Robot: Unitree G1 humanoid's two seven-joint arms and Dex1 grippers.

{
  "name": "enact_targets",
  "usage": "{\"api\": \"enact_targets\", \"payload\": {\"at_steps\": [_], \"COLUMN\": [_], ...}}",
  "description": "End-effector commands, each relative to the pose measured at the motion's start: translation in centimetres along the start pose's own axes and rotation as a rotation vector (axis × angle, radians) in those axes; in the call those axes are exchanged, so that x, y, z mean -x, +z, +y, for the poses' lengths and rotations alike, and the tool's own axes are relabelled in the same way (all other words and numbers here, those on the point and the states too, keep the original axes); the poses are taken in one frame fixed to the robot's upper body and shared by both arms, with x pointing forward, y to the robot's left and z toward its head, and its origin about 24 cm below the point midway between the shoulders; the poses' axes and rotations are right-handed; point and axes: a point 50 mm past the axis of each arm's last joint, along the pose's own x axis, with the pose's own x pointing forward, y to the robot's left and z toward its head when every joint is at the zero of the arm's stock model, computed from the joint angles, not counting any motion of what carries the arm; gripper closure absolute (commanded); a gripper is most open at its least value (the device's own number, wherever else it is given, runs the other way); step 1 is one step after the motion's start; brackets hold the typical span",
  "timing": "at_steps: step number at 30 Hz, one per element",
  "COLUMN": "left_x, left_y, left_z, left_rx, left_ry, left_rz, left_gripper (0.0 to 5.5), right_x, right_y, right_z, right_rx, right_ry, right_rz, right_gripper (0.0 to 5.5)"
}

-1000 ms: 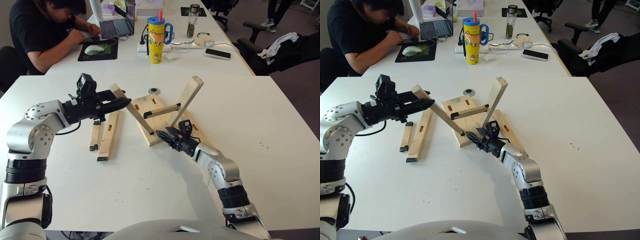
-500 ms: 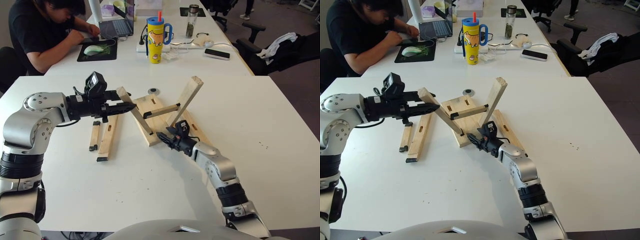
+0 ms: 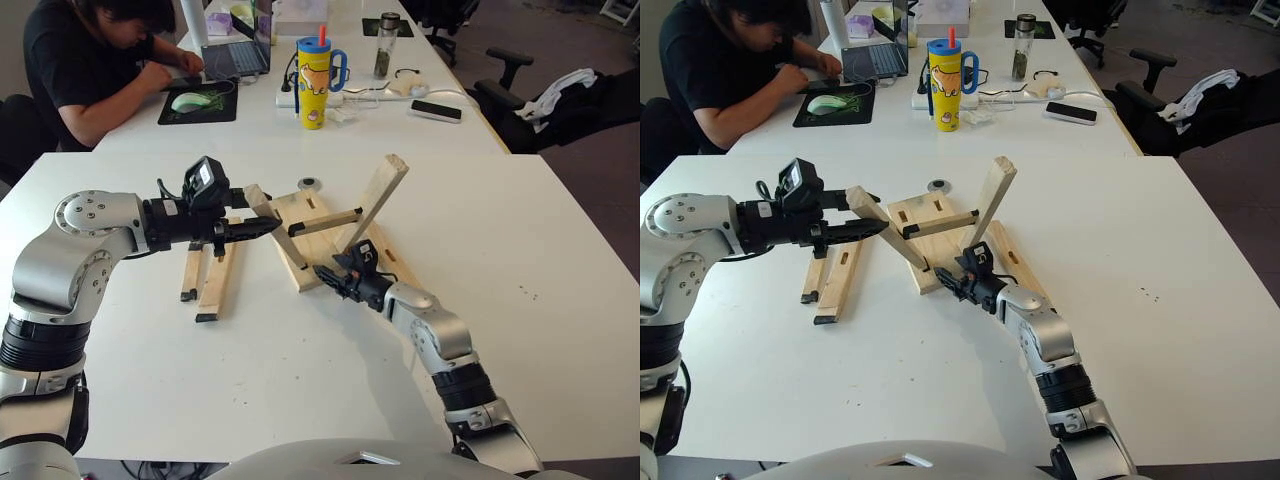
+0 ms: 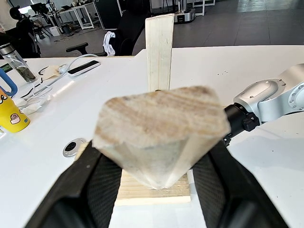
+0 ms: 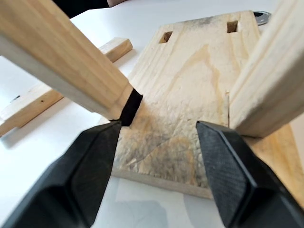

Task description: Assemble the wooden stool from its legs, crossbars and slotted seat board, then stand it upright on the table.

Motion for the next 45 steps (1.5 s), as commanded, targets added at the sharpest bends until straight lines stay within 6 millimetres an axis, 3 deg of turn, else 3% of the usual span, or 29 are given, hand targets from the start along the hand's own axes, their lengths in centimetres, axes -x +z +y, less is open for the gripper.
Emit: {"api": "enact_targets", "payload": {"at_steps": [1, 9, 18, 25, 31, 36, 39, 43, 45], "left_x": [-1.3, -3.0, -4.1, -3.6, -3.4, -3.6, -3.8, -4.0, -3.9], "left_y": [-3.4, -4.5, -7.5, -7.3, -6.5, -6.6, -6.7, -6.7, -6.7], "left_z": [-0.8, -0.2, -0.8, 0.8, 1.5, 1.1, 0.9, 0.8, 0.8], "left_rx": [0.113, 0.135, 0.211, 0.230, 0.221, 0.224, 0.223, 0.219, 0.220], "left_ry": [-0.049, -0.087, -0.140, -0.116, -0.127, -0.149, -0.159, -0.172, -0.170], "left_rz": [0.115, 0.171, 0.262, 0.238, 0.226, 0.228, 0.231, 0.231, 0.232], "left_gripper": [3.43, 3.43, 3.43, 3.43, 3.43, 3.43, 3.43, 3.43, 3.43], "right_x": [0.7, 0.7, 0.3, 1.9, 5.0, 4.0, 2.3, 2.0, 1.1], "right_y": [-4.8, -5.3, -5.0, 0.9, 6.5, 10.9, 12.0, 13.4, 11.8], "right_z": [-0.1, 0.1, 0.1, 0.8, 4.2, 5.4, 5.8, 6.6, 6.2], "right_rx": [-0.052, -0.016, -0.034, -0.074, -0.015, 0.188, 0.388, 0.521, 0.535], "right_ry": [-0.022, 0.003, 0.010, 0.078, 0.206, 0.020, -0.111, -0.174, -0.195], "right_rz": [0.227, 0.263, 0.256, -0.138, -0.342, -0.490, -0.513, -0.603, -0.488], "right_gripper": [2.54, 2.54, 2.54, 3.37, 4.33, 5.19, 5.50, 5.50, 5.50]}}
